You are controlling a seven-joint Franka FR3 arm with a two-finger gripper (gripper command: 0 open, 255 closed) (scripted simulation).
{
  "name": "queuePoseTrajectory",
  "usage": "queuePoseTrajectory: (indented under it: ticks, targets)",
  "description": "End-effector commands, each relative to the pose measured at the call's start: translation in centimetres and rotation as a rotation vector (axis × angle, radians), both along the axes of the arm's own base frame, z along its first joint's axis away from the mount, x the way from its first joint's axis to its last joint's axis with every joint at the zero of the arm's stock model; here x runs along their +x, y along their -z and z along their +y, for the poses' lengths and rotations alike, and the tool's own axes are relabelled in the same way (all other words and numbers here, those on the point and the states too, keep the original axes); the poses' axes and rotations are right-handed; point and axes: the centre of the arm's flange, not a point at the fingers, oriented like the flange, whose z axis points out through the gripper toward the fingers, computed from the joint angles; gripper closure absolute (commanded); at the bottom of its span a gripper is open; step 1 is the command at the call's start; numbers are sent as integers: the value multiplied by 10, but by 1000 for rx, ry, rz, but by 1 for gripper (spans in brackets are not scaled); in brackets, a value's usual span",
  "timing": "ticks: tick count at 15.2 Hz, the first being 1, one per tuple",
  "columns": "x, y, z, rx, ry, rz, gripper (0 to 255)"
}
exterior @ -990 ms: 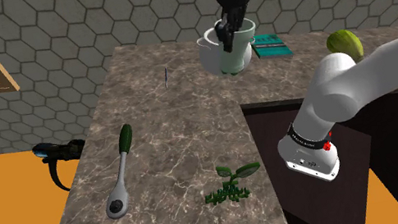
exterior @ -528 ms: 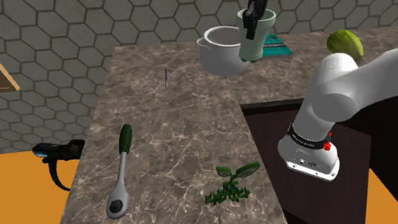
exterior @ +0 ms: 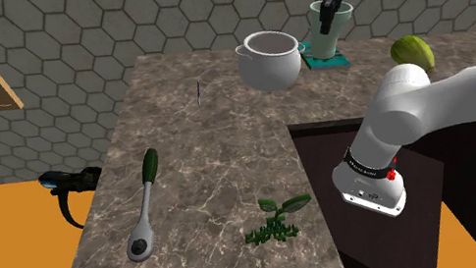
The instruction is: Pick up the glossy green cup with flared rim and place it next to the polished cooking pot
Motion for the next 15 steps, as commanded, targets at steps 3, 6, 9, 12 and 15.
queuePoseTrajectory:
  ticks: [3, 6, 9, 12, 15]
  targets:
    - [-10, 0, -51, -1, -1, 0, 255]
    - [-19, 0, -90, -1, -1, 0, 255]
    - [-28, 0, -128, -1, -1, 0, 255]
    - [-37, 0, -167, -1, -1, 0, 255]
    - [-40, 10, -183, -1, -1, 0, 255]
